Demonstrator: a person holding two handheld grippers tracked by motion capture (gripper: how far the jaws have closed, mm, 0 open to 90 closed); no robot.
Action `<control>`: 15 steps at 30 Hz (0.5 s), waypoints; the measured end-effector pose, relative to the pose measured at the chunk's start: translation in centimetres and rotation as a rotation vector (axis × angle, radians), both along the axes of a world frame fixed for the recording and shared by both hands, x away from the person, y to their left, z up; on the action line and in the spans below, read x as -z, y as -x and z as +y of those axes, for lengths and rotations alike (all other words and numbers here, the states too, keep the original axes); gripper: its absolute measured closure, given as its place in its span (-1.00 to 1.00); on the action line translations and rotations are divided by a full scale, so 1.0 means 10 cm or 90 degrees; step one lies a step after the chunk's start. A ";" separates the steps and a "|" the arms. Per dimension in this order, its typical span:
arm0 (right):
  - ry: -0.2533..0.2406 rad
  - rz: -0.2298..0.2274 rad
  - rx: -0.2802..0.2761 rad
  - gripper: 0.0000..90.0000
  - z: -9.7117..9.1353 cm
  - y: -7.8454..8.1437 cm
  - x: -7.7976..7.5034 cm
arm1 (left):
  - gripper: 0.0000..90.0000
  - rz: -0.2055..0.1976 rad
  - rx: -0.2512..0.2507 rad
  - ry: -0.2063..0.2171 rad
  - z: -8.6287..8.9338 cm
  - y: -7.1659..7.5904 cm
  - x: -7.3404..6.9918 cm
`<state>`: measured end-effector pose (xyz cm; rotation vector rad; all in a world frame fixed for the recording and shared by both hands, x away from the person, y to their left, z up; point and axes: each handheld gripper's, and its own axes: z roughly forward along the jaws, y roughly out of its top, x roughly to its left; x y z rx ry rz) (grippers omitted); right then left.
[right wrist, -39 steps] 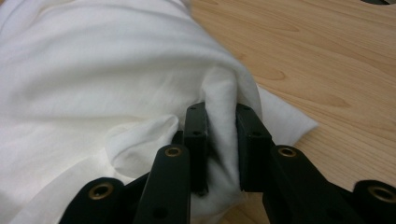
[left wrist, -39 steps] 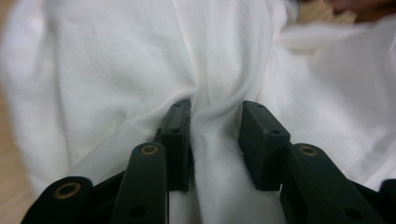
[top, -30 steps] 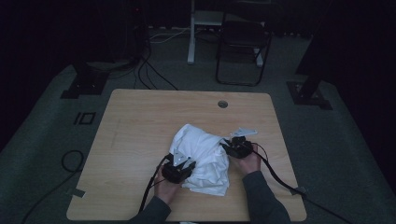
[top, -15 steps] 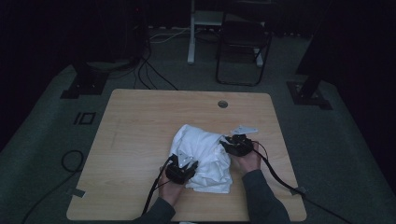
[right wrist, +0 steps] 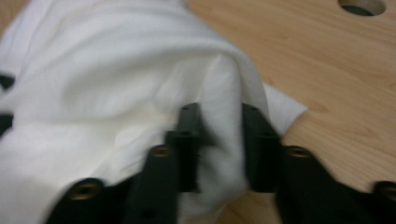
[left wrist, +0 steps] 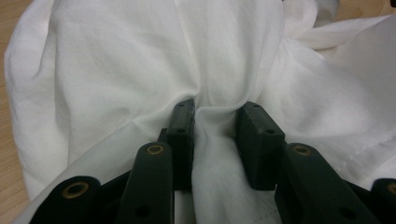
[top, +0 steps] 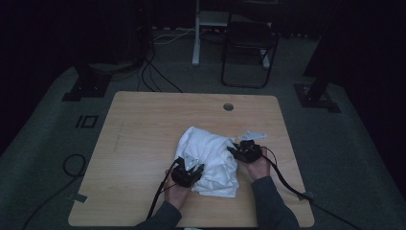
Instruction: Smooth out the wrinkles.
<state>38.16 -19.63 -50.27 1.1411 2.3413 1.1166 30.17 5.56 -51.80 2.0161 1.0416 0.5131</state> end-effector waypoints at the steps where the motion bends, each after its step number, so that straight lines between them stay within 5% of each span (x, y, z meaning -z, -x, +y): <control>1: 0.006 0.001 -0.006 0.76 -0.01 0.02 0.00 | 0.51 -0.001 0.001 -0.001 0.00 0.00 0.00; 10: -0.010 0.017 0.038 0.82 -0.38 0.09 0.04 | 0.50 0.002 0.014 0.009 0.01 0.03 -0.01; 15: -0.004 0.002 0.041 0.64 -0.38 0.14 -0.03 | 0.18 0.044 0.056 0.098 0.18 -0.04 -0.25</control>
